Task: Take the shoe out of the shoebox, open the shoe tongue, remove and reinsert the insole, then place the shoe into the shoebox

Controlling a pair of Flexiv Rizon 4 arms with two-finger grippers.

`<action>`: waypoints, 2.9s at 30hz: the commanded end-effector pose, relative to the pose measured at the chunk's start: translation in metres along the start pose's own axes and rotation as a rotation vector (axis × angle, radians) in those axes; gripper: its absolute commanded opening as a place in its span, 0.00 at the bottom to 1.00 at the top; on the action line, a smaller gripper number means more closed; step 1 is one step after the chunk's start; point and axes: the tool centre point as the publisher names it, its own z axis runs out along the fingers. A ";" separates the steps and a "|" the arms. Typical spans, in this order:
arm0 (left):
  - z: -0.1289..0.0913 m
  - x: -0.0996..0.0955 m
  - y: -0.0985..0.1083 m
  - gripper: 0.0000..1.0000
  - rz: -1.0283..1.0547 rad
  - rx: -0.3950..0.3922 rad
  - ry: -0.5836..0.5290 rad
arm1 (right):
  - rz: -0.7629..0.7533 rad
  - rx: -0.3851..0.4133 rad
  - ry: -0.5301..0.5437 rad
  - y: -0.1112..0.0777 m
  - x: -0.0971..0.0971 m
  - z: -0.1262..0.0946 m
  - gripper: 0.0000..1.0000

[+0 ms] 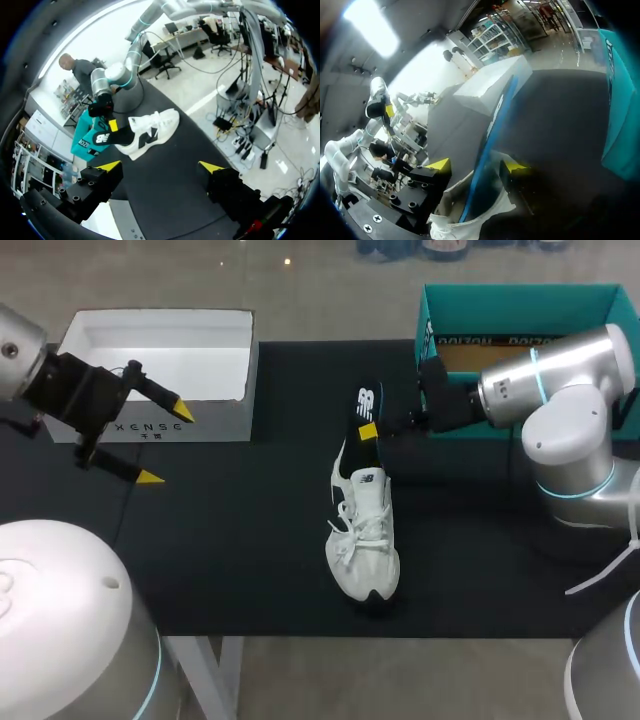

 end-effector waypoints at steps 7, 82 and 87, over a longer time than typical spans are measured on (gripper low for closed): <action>0.000 0.001 -0.001 1.00 0.000 -0.004 0.003 | 0.010 -0.010 0.005 -0.012 0.001 -0.003 0.00; 0.000 0.001 -0.001 1.00 0.000 -0.004 0.003 | 0.068 0.023 0.024 -0.058 0.012 0.018 0.00; 0.000 0.001 -0.001 1.00 0.000 -0.004 0.003 | 0.090 0.034 0.032 -0.072 0.014 0.022 0.00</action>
